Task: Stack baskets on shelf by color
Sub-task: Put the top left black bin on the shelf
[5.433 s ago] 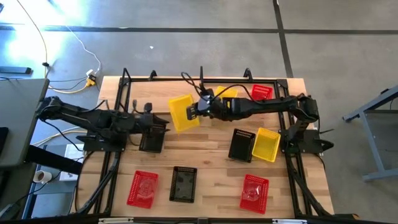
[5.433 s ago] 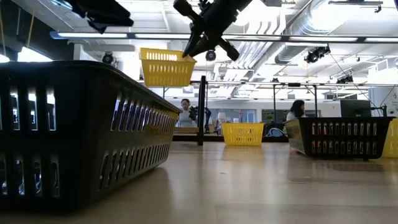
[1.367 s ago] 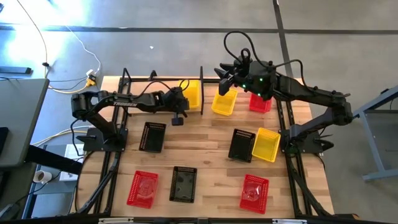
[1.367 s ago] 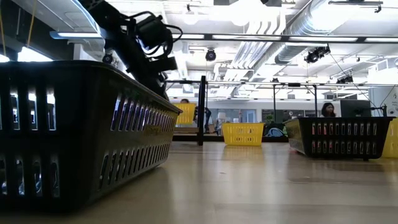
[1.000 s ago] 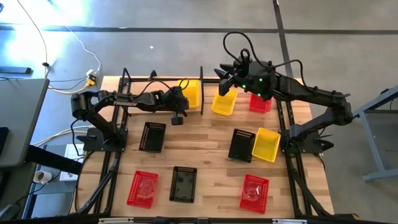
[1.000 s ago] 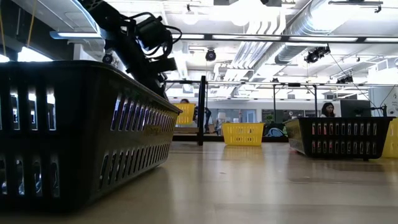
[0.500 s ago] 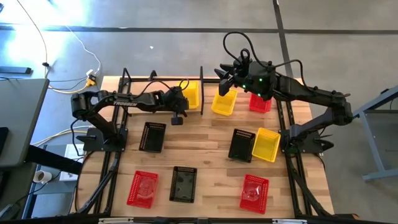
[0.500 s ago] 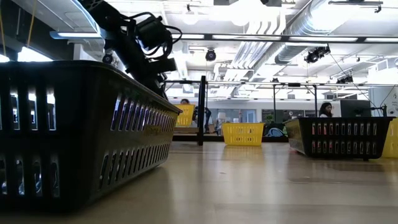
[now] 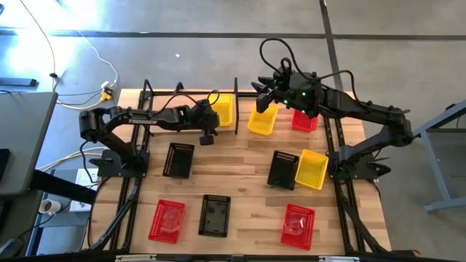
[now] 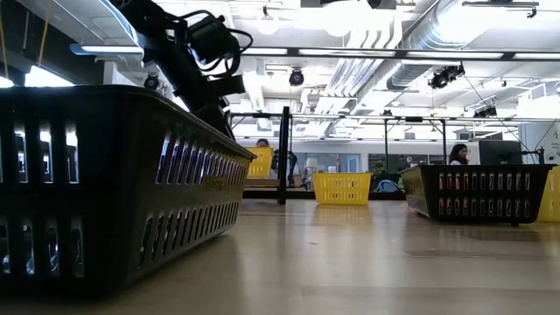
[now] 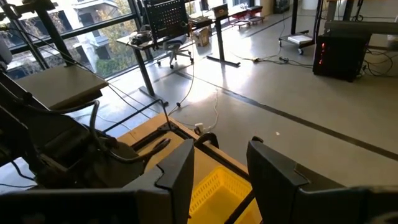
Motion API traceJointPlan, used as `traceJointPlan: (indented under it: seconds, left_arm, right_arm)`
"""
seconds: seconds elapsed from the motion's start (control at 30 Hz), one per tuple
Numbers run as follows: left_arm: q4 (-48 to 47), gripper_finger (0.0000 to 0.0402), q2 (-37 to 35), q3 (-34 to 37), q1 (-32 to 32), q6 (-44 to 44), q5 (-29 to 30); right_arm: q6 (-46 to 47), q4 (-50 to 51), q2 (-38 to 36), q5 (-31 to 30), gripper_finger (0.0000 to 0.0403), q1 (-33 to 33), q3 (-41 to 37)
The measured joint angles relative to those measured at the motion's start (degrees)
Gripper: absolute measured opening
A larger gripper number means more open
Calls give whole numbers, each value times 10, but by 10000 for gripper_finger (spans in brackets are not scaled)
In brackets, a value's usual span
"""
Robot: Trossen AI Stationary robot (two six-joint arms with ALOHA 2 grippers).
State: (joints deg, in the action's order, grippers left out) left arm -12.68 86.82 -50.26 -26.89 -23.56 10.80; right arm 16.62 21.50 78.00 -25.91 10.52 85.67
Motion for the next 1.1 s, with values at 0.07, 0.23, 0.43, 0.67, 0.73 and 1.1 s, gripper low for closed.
traceJointPlan:
  seconds: [0.07,0.23,0.43,0.67,0.73,1.1]
  left_arm:
    - [-8,153,-7,0,3,5,0]
    - [-39,165,-36,0,5,34,2]
    - [-89,166,-97,0,5,76,6]
    - [-197,164,-190,0,8,205,0]
    - [-226,164,-215,0,8,252,-9]
    - [-404,164,-312,0,8,491,-89]
  right_arm:
    - [0,0,0,0,134,0,0]
    - [0,1,0,0,134,0,0]
    - [6,4,0,0,134,0,0]
    - [29,28,0,0,134,0,0]
    - [48,42,0,0,134,0,0]
    - [105,111,0,46,134,0,0]
